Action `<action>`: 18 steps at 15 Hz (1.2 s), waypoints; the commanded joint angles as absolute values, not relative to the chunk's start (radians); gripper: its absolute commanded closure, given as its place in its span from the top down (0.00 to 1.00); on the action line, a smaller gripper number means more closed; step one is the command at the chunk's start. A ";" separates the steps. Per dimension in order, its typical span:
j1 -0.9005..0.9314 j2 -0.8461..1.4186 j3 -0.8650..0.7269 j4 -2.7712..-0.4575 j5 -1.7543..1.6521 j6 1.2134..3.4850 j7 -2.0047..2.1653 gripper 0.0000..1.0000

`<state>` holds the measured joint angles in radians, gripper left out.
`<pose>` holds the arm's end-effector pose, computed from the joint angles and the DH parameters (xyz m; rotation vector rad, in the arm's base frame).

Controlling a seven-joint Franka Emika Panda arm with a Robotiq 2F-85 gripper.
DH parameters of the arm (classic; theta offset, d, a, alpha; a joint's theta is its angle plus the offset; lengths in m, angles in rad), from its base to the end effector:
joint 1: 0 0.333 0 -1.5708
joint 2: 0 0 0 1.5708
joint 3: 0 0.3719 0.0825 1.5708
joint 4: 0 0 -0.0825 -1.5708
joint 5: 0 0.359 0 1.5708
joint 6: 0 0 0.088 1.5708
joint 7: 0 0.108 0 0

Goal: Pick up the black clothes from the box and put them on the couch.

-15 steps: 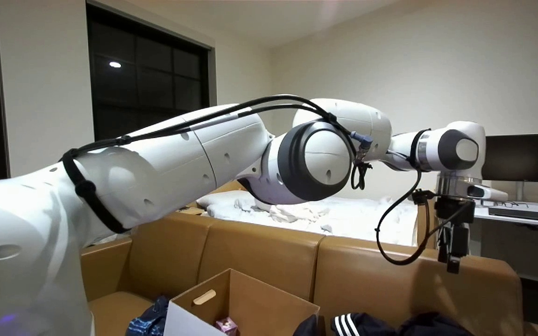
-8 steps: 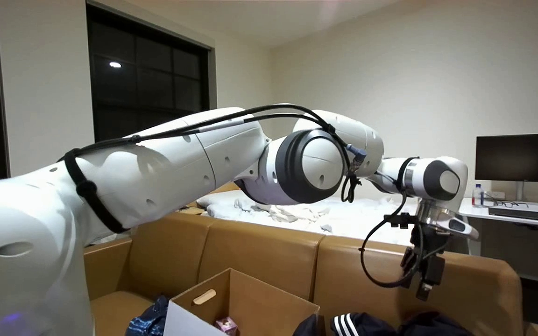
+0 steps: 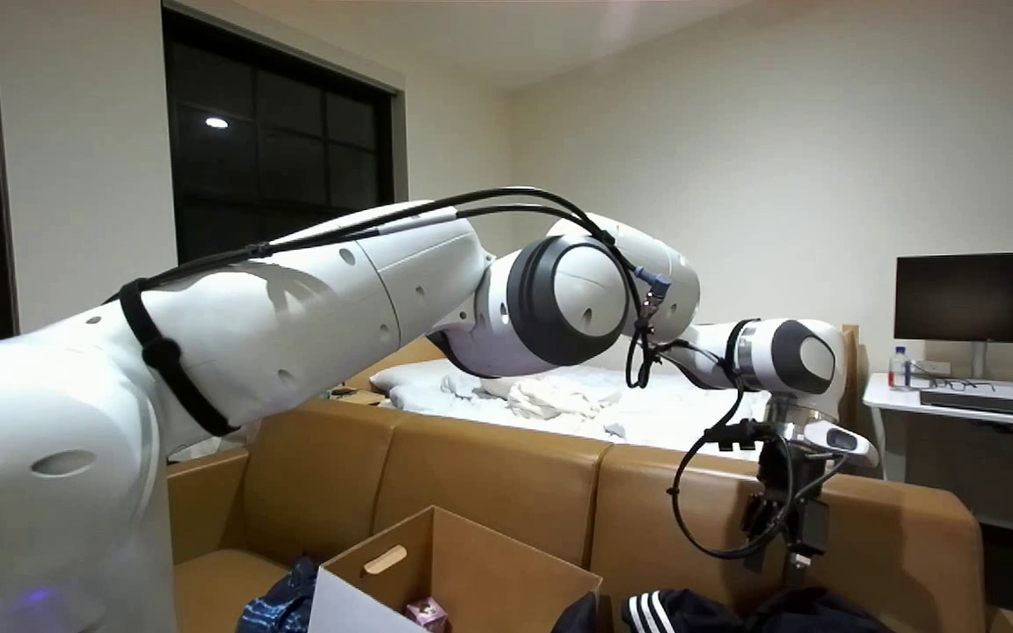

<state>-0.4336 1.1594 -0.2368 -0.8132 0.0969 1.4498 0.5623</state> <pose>0.6487 -0.3970 0.2130 2.4437 -1.6049 -0.7561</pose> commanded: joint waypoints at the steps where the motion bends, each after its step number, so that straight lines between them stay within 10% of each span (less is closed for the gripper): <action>1: -0.420 1.195 -0.228 -0.846 0.056 1.409 0.434 1.00; 18: -0.232 0.965 -0.322 -1.639 -0.340 2.379 0.100 1.00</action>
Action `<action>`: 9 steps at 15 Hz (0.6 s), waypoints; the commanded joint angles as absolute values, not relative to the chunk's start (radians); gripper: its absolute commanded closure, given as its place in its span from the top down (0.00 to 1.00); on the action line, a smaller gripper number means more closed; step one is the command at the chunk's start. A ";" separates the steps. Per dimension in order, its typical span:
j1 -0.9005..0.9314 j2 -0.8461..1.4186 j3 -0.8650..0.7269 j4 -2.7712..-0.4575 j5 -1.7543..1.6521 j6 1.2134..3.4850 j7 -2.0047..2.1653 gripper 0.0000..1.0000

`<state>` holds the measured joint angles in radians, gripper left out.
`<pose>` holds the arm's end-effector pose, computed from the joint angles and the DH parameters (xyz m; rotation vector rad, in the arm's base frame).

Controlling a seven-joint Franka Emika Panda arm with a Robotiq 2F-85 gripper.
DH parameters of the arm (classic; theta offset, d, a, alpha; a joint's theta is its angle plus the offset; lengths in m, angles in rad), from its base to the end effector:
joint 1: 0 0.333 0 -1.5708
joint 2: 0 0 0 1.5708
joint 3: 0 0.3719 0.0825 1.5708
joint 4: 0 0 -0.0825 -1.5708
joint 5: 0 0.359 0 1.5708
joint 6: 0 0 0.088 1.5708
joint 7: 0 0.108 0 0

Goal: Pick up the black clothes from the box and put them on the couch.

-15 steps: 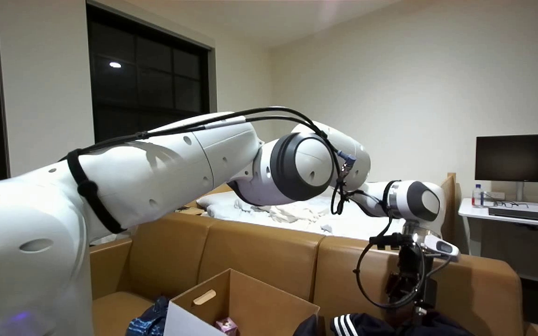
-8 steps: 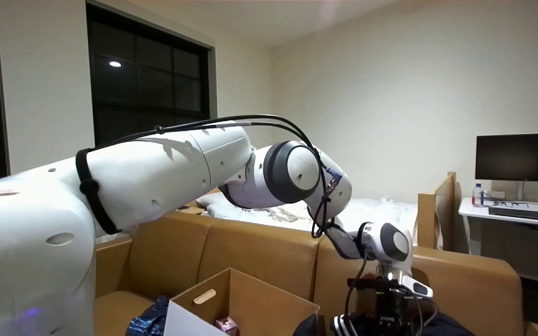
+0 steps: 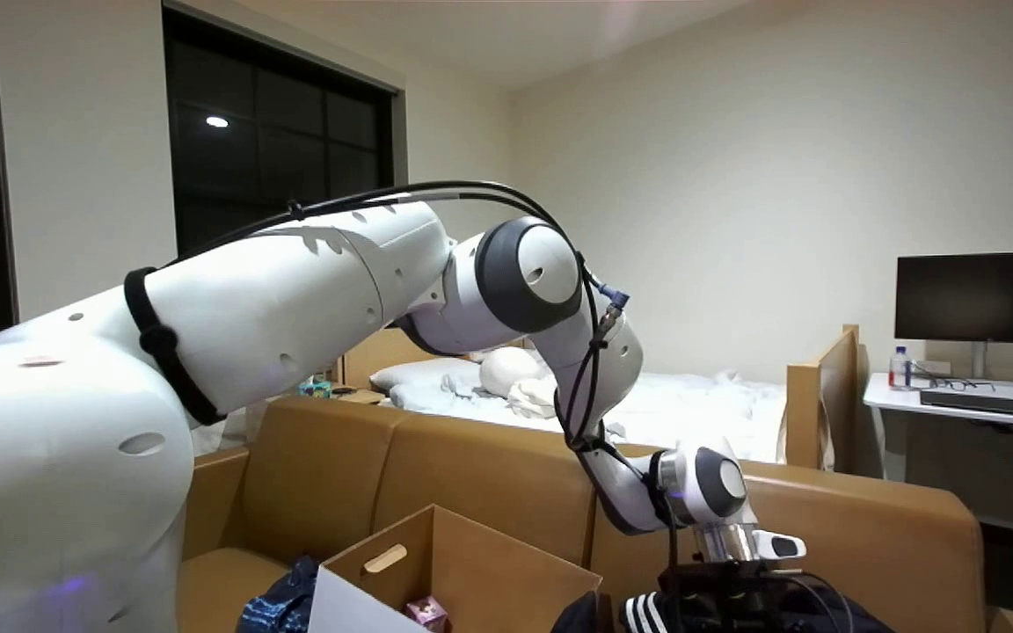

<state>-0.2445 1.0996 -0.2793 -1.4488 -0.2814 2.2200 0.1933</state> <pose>0.6163 -0.3239 0.0687 2.6336 -0.5312 -0.5145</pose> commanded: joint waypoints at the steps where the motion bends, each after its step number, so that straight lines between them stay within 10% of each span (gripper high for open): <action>1: -0.234 0.927 -0.334 -1.683 -0.361 2.425 0.057 1.00; 9: -0.246 0.587 -0.382 -1.978 -0.562 2.647 -0.241 1.00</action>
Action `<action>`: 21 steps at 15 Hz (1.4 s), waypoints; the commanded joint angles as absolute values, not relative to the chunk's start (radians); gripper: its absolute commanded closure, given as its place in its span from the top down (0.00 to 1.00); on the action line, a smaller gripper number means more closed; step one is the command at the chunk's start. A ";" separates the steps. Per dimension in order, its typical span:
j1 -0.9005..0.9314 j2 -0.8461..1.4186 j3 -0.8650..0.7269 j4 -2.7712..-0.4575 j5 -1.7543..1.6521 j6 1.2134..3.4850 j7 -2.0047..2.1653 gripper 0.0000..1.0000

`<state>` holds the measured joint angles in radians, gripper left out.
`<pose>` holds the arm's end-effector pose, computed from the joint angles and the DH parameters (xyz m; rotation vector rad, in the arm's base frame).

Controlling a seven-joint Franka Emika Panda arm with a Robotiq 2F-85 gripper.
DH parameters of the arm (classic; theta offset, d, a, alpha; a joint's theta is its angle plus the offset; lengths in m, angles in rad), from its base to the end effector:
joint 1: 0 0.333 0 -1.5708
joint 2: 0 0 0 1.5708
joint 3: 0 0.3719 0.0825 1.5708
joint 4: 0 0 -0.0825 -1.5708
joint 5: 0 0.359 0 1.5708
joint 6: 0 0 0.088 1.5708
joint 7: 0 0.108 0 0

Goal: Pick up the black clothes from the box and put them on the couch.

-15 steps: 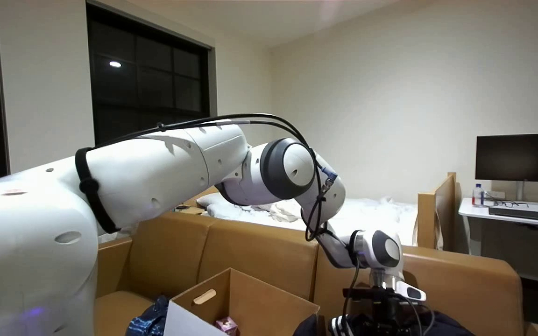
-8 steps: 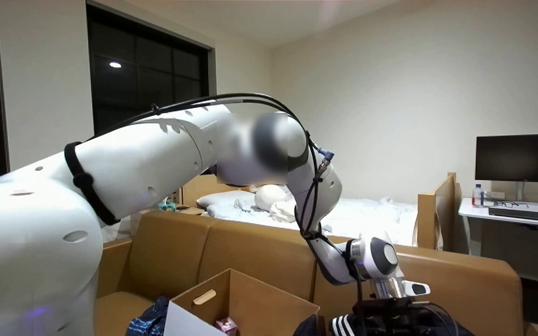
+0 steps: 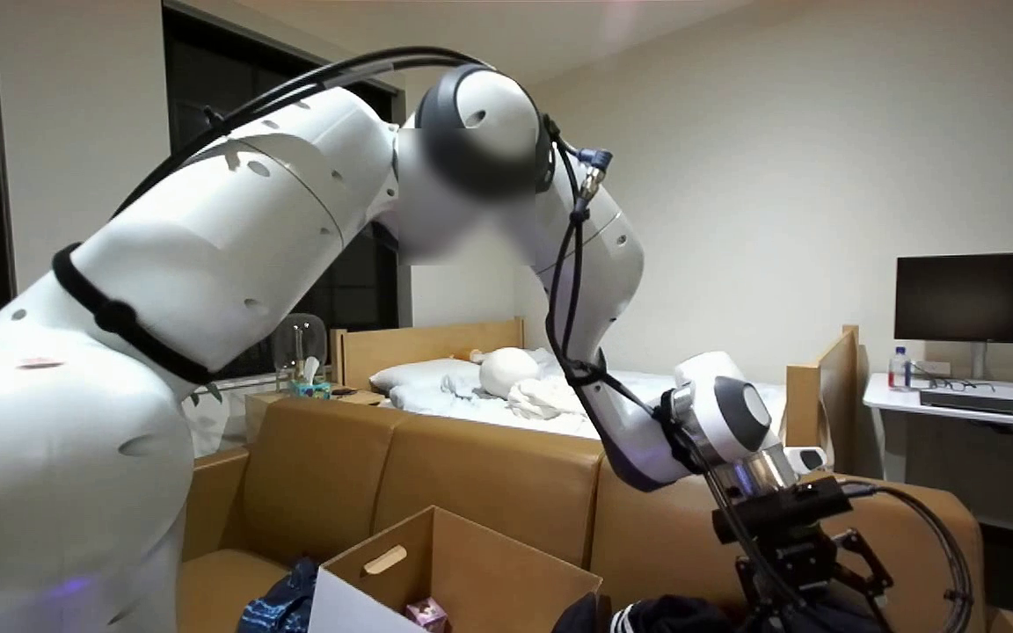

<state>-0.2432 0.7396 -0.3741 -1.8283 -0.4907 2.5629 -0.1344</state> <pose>0.5647 -0.3549 0.2117 2.6483 0.0384 -0.2532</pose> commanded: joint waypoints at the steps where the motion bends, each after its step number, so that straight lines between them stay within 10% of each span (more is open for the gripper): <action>1: -0.256 0.569 -0.366 -1.981 -0.570 2.660 -0.278 1.00; 21: -0.094 0.439 -0.293 -2.208 -1.066 2.684 -0.426 1.00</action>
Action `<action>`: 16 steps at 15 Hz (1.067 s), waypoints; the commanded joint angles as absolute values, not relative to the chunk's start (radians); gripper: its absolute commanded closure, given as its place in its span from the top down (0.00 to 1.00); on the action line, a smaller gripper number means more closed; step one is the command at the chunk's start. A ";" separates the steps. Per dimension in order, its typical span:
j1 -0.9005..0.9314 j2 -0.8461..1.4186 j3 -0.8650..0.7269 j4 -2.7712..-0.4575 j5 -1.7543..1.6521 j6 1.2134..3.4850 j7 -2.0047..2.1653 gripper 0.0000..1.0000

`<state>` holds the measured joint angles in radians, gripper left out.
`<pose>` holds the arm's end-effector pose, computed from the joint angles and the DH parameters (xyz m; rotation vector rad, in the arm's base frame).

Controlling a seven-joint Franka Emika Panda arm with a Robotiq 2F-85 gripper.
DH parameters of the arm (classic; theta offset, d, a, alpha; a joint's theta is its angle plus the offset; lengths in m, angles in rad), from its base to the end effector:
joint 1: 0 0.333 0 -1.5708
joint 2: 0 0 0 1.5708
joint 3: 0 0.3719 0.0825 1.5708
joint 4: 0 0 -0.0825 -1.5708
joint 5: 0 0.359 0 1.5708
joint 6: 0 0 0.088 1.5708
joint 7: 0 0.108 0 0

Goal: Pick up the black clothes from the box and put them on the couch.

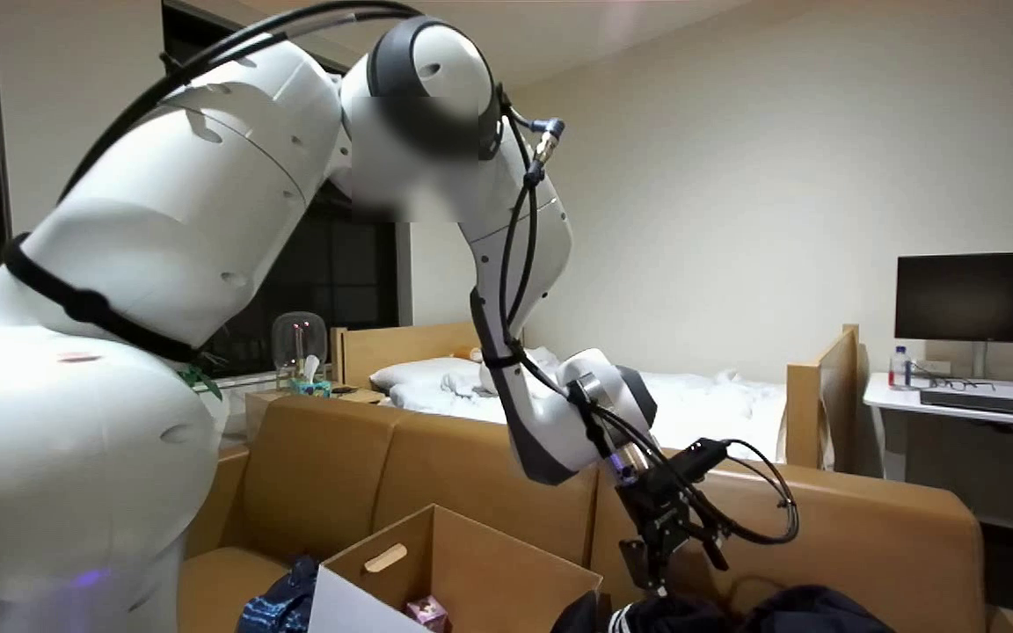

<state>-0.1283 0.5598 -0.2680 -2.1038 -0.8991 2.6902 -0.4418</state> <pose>0.5539 -0.1967 0.2194 2.3764 1.1633 -0.2983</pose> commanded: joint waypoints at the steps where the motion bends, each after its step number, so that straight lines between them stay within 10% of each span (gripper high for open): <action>1: -0.101 0.398 -0.283 -2.232 -1.134 2.680 -0.439 1.00; 16: -0.181 0.538 0.023 -2.196 -1.152 2.898 -0.907 1.00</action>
